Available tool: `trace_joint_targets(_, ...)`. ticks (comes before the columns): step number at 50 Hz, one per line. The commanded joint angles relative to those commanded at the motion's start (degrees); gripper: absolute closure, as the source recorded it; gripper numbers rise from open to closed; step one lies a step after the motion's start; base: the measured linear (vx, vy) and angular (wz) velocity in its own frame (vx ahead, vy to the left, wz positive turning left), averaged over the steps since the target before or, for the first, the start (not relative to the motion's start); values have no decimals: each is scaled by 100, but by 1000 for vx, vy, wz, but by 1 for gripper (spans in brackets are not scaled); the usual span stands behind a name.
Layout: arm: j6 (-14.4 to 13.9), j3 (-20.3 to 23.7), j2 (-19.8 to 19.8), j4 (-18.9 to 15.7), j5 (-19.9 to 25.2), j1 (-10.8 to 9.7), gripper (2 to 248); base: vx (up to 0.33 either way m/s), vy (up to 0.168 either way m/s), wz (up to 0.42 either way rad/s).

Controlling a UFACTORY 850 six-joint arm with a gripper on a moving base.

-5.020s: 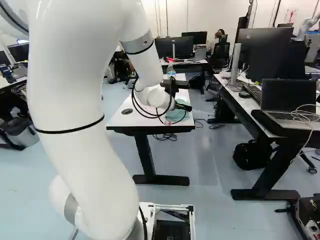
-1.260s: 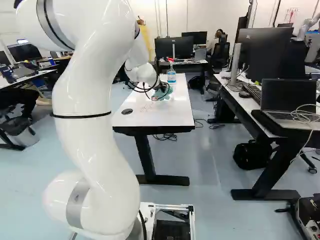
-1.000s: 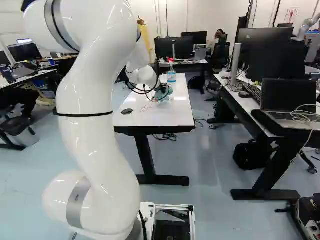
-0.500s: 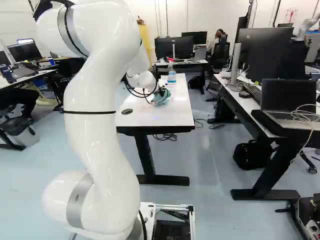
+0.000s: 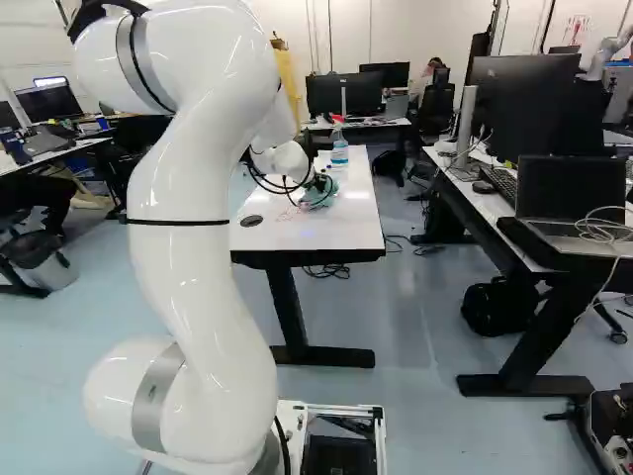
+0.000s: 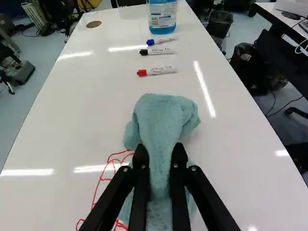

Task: Clean the table with the green towel

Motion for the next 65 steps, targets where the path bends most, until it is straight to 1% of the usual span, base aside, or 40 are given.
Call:
trace_joint_targets(45, 0, 0, 0, 0, -554, 0, 202, 0, 0, 0)
trace_joint_targets(65, 0, 0, 0, 0, -591, 0, 202, 0, 0, 0)
